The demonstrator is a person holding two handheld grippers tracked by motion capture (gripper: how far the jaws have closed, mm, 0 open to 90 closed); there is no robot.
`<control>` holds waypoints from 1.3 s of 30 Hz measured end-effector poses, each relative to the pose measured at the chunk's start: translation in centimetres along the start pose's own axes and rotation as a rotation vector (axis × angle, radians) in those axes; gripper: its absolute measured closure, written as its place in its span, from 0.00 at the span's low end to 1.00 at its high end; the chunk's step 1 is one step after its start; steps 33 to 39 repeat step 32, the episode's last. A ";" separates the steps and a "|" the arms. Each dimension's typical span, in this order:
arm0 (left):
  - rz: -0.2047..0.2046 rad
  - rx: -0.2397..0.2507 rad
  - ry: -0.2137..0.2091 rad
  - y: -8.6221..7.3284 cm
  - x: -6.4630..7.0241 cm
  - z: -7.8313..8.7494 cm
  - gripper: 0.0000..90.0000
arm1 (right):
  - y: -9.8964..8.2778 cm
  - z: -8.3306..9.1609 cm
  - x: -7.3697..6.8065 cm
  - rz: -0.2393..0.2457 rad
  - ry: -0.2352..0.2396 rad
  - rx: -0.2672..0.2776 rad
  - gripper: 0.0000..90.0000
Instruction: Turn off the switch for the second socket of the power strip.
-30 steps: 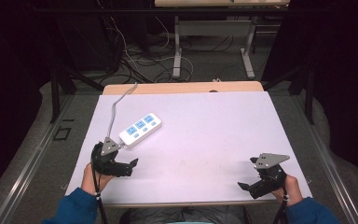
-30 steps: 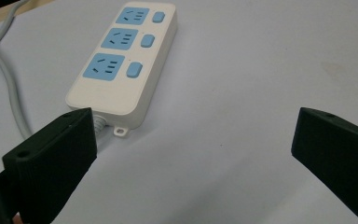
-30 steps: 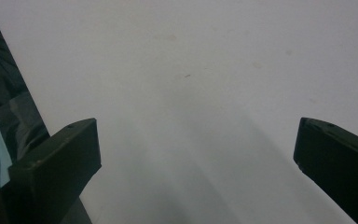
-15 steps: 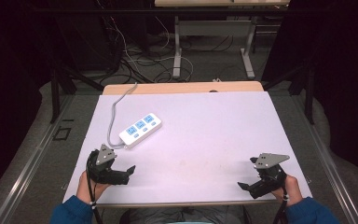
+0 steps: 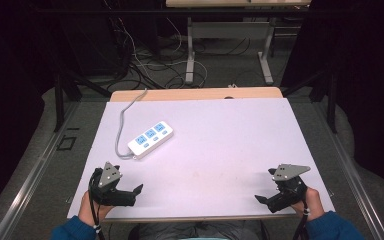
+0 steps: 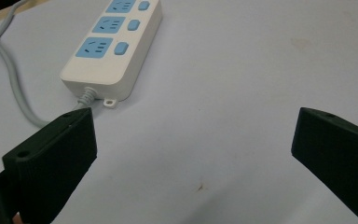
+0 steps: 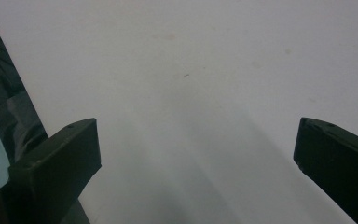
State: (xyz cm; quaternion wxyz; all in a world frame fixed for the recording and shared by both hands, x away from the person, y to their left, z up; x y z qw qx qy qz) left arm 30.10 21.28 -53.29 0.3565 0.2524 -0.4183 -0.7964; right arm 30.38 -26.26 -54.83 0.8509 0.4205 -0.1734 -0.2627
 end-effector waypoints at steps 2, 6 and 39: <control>0.006 0.005 -0.001 -0.1 0.1 0.1 0.00 | 0.0 0.0 0.0 0.000 -0.001 0.000 0.00; 0.007 0.011 -0.007 -0.4 0.4 0.1 0.00 | 0.0 0.0 0.0 0.000 0.000 -0.001 0.00; 0.002 0.021 -0.022 -1.1 0.4 -0.2 0.00 | -0.1 0.0 0.0 0.002 -0.002 -0.005 0.00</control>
Point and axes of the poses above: each handheld gripper's, and its own axes: z roughly backward along the jaws, y roughly out of its top, x roughly to its right, the point moved 4 cm from there along -z, roughly forward along the jaws, and after that the axes turned 7 degrees about x, right-handed, at the moved point
